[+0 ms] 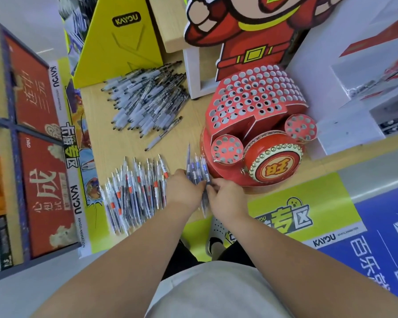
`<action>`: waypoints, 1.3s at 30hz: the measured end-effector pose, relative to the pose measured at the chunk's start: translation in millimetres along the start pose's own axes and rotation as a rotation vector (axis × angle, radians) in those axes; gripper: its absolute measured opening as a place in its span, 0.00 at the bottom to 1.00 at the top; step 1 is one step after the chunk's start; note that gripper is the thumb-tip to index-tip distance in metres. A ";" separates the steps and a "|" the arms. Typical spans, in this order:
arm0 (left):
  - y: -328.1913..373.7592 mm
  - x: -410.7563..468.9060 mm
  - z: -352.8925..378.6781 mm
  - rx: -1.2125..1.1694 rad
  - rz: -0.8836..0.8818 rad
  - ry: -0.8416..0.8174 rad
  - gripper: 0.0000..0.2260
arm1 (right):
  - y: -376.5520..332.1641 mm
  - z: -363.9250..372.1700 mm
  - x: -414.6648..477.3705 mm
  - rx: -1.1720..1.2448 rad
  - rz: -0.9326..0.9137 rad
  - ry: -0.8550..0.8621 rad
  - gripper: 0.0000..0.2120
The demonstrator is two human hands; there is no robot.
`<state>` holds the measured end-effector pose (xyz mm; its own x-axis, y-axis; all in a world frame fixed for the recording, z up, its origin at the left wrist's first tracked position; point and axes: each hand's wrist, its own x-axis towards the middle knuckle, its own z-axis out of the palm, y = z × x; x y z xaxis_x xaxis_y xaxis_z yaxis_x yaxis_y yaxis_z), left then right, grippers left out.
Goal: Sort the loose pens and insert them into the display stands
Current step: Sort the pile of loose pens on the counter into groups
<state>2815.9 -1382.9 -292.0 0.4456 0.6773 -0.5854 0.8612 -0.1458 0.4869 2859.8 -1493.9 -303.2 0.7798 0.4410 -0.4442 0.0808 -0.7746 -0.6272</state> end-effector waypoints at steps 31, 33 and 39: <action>-13.5 4.2 -8.5 -0.436 -0.245 -0.244 0.10 | -5.1 2.9 3.2 0.156 0.075 -0.047 0.06; -16.4 2.5 -8.8 -0.446 -0.243 -0.233 0.13 | -4.5 2.8 3.3 0.177 0.080 -0.049 0.06; -20.1 -3.7 -14.6 -0.444 -0.223 -0.272 0.07 | -5.6 2.9 6.9 0.254 0.141 -0.084 0.06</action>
<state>2793.3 -1372.0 -290.2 0.3622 0.4382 -0.8226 0.7827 0.3363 0.5238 2862.9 -1485.2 -304.7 0.7176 0.3813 -0.5828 -0.1903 -0.6976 -0.6907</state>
